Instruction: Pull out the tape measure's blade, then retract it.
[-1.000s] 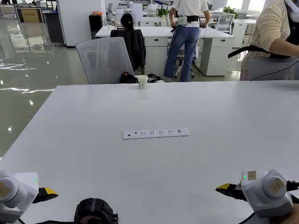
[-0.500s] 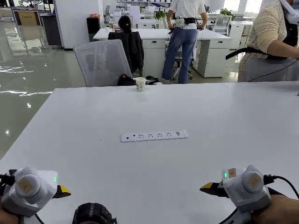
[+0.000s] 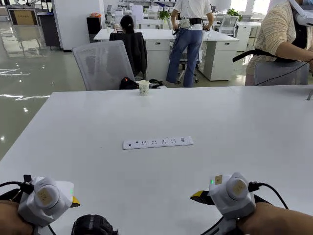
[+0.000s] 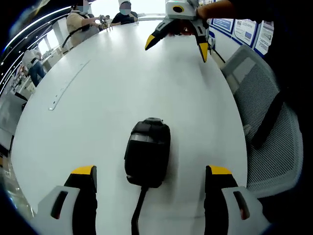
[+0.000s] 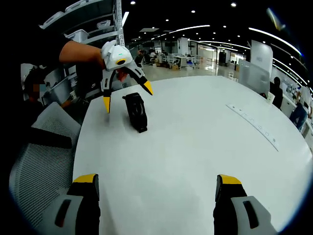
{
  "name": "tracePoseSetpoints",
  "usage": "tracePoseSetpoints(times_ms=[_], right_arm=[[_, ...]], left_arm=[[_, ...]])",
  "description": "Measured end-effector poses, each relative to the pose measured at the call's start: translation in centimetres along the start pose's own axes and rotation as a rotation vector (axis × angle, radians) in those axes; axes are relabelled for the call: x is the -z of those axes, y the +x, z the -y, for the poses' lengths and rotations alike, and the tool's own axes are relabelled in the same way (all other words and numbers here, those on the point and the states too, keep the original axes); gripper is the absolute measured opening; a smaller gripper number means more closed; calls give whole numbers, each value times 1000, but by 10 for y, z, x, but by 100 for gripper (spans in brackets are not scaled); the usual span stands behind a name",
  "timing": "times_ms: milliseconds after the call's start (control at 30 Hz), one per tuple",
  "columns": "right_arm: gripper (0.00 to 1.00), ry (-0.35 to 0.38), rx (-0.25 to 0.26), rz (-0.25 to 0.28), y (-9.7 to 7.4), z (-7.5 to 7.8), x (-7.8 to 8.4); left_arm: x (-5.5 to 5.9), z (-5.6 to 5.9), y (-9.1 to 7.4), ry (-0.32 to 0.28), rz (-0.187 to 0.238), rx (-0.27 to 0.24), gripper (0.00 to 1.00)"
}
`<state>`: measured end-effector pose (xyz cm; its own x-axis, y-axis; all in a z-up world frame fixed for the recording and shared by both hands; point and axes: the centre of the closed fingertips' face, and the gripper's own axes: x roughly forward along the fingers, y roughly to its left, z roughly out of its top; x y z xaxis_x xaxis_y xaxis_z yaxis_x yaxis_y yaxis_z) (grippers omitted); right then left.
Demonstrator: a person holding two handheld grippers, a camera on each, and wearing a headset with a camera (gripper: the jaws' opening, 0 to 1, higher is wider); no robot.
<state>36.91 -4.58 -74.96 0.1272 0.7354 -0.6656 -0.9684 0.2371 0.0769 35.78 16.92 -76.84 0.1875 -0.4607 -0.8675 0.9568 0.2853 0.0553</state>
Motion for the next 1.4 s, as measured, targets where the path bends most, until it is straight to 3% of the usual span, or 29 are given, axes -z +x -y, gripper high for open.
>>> tracePoseSetpoints(times_ms=[167,333,633,833,1000,1033,1067,1300,1400], right_arm=[[99,-30,-7,-22,14,-1,-5],[99,-57,-31,-25,28,-5,-18],[99,-96,-80,-36,50,-17,-32],[99,-100,-95,-30,61,-18,-41],[99,-107,-102,-34,68,-18,-44],[99,-105,-105,-34,70,-19,-44],[99,-98,-108,-32,71,-19,-44],[99,-62,-108,-28,81,-12,-45],[99,-104,-84,-14,85,-9,-49]], left_arm=[[-5,2,7,20,-13,11,81],[-7,4,15,19,-32,40,65],[-17,4,24,28,-30,47,59],[-19,5,27,39,-29,57,47],[-18,-1,27,55,-29,31,38],[-18,-5,27,86,-33,9,35],[-18,-1,27,67,-29,22,35],[-18,0,27,64,-26,28,34],[-17,2,28,76,-43,28,34]])
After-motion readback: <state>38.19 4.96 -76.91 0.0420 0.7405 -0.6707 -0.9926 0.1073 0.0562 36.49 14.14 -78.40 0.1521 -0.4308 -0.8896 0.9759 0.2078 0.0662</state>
